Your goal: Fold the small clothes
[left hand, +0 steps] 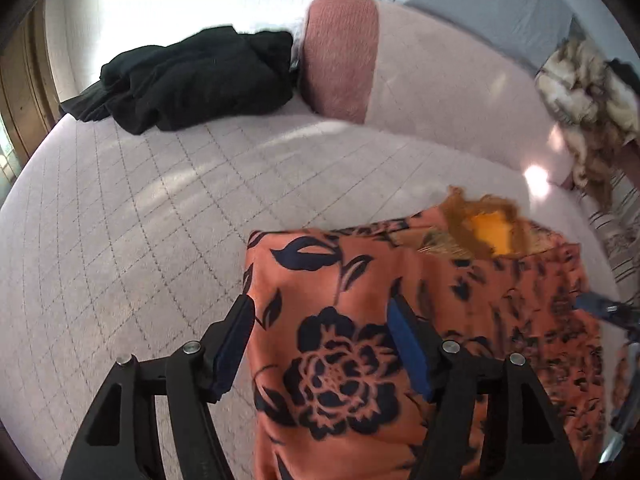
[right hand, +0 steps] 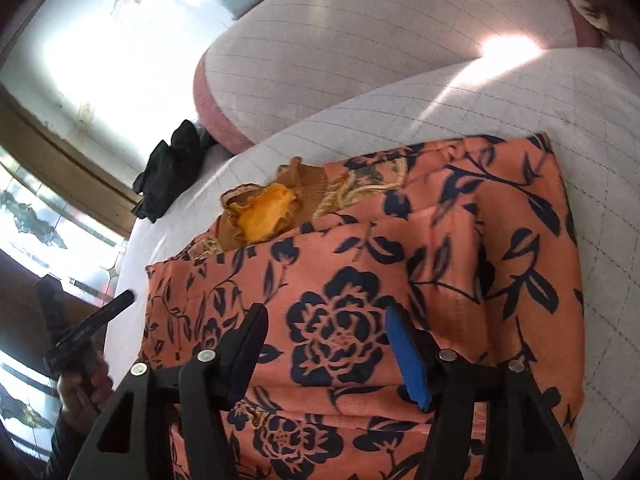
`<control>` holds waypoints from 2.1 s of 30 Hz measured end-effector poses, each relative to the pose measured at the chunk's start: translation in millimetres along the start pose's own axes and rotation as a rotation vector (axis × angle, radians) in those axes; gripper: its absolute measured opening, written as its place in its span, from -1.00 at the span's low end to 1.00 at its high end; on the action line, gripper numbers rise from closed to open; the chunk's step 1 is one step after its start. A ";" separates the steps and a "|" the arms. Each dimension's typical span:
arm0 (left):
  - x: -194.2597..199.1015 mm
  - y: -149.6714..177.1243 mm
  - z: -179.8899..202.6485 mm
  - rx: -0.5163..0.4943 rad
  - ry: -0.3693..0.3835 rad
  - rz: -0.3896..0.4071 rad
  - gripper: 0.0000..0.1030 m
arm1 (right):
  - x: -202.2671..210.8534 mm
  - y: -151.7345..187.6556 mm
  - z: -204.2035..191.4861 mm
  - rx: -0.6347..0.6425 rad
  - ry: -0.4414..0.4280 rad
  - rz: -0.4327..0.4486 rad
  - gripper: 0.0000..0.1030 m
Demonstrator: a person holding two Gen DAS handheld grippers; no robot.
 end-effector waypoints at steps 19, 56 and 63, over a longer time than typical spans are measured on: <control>54.0 34.8 -1.9 0.046 0.179 0.053 0.41 | 17.8 -9.9 -21.7 -0.014 -0.083 0.041 0.31; 174.4 307.2 -47.6 0.227 0.130 -0.139 0.57 | 219.0 284.2 60.1 -0.258 0.091 -0.131 0.44; 186.0 313.4 -42.6 0.238 0.111 -0.141 0.57 | 214.9 292.1 46.4 -0.221 0.122 -0.152 0.14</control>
Point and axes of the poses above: each gripper's, at about its wrist camera, not at the fingertips, and x roughly against the way its jaws point, z to its right, y to its underside, the point moved 8 cm from there along -x, roughly the way its jaws point, and after that the axes turned 11 degrees about -y, right-handed, at the moved point
